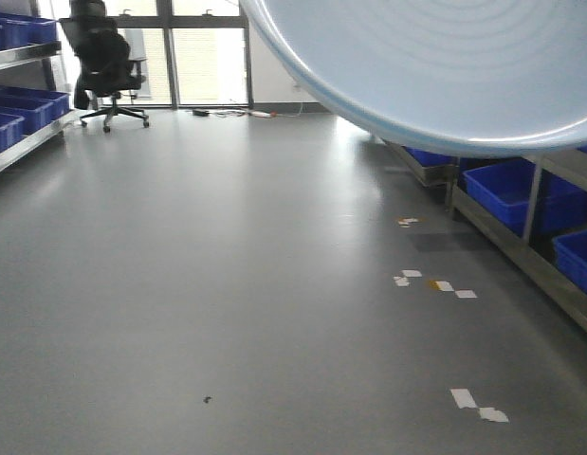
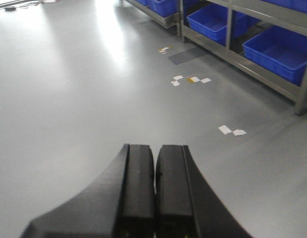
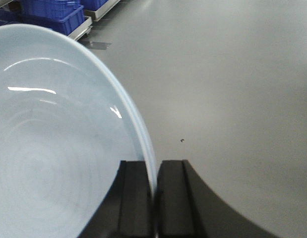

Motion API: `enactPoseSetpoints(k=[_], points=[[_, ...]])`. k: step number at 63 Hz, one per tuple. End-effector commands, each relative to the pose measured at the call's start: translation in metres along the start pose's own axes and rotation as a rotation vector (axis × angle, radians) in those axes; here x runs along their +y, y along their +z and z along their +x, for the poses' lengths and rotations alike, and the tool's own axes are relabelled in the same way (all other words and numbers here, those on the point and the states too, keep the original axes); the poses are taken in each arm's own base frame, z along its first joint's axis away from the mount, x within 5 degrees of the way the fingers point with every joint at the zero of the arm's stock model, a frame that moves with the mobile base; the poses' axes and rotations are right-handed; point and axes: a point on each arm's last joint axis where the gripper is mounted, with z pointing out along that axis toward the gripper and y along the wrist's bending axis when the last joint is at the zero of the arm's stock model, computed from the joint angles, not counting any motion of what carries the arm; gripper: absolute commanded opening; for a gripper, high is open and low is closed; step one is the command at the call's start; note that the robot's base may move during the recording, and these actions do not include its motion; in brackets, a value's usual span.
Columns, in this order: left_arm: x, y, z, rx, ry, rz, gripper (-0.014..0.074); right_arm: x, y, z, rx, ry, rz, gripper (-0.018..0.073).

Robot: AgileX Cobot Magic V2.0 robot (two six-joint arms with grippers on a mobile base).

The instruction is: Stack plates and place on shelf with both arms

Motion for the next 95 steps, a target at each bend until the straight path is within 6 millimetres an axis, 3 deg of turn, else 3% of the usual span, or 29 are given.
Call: enactPoseSetpoints(k=[1,95], points=[[-0.0029,-0.0021,-0.0139,-0.077,0.013,0.035,0.0084,0.0017,-0.0057,-0.0176,-0.128,0.006,0.001,0.0056],[-0.0029,-0.0021,-0.0139,-0.077,0.013,0.035,0.0084,0.0019,-0.0055,-0.0167,-0.117,0.005,-0.001,0.0056]])
